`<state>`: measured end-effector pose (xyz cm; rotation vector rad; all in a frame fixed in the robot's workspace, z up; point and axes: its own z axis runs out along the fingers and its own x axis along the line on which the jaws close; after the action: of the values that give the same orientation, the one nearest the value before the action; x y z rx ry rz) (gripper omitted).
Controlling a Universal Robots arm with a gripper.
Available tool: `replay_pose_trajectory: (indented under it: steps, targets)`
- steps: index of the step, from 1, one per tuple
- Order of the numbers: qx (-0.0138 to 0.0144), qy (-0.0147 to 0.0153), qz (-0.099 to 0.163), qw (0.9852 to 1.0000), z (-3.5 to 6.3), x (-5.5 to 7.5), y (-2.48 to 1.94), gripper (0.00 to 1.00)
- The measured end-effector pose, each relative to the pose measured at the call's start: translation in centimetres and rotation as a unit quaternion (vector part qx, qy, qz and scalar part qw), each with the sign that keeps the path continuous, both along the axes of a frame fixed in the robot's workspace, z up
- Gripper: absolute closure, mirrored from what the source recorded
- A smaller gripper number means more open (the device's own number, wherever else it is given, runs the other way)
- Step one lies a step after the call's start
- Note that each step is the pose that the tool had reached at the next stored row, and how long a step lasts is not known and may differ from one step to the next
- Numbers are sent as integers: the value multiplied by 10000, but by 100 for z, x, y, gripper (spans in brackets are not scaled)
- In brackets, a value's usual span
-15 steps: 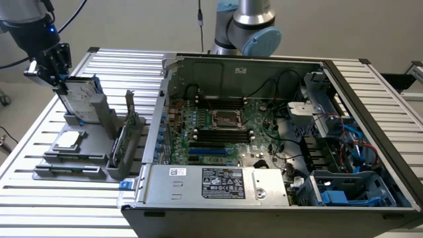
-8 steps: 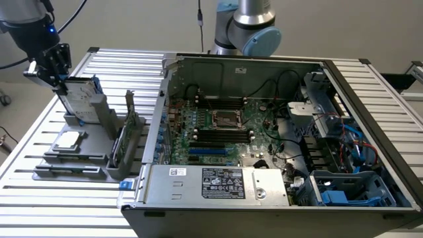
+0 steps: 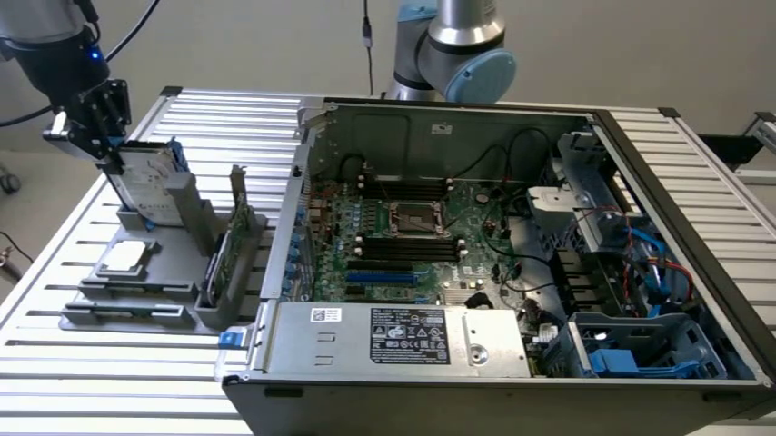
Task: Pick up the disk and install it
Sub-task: 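Pick up the disk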
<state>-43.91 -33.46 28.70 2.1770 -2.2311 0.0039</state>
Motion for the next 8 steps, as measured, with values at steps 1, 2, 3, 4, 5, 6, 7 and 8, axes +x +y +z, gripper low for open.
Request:
replay_pose_trajectory:
  steps: [1,2,3,4,5,6,7,8]
  targets:
    - [0,0,0,10000,0,0,0,67]
    - [0,0,1,10000,0,0,0,67]
    - [0,0,1,10000,0,0,0,67]
    - [0,0,1,10000,0,0,0,67]
    - [-1,0,3,10000,0,0,0,67]
    - [-1,0,5,10000,0,0,0,67]
    - [-2,0,5,10000,0,0,0,67]
    - [-2,0,5,10000,0,0,0,67]
